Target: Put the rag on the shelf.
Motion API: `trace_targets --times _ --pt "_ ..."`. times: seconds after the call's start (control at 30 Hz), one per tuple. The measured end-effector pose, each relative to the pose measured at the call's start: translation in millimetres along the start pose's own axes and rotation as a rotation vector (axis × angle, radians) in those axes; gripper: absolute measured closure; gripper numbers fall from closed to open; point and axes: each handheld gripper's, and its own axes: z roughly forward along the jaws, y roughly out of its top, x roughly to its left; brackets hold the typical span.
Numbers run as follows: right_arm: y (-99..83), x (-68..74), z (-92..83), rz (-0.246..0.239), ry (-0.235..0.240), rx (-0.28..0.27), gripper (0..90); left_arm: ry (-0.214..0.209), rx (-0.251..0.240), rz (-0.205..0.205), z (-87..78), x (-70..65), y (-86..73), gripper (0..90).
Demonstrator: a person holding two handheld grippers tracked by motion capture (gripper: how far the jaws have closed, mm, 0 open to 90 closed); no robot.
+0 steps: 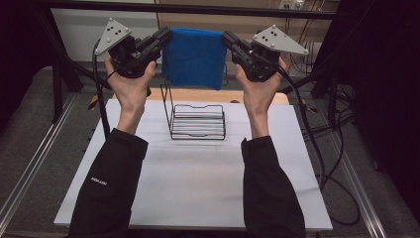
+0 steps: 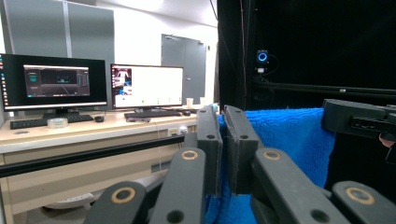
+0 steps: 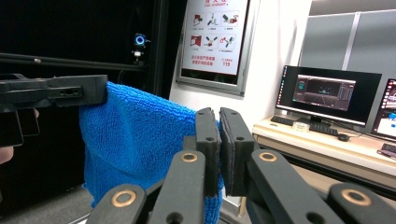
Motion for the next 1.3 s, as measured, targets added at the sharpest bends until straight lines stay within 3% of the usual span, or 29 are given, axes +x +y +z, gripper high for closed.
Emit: trace_targets --times 0.5,0.7,0.97,1.3 --pt "-8.9 -21.5 34.2 0.006 -0.017 0.034 87.3 0.029 -0.004 -0.026 27.3 21.5 -12.9 85.2" --pt "-15.8 -24.7 44.5 0.003 -0.011 0.057 87.2 0.035 0.021 -0.028 31.9 30.8 -22.8 85.2" --pt "-31.3 -25.7 45.5 -0.001 -0.003 0.1 87.2 0.022 0.056 -0.026 29.2 33.4 -41.3 85.2" --pt "-51.7 -22.3 34.2 0.016 0.029 0.139 87.2 -0.005 0.106 -0.007 20.5 32.1 -61.5 85.2"
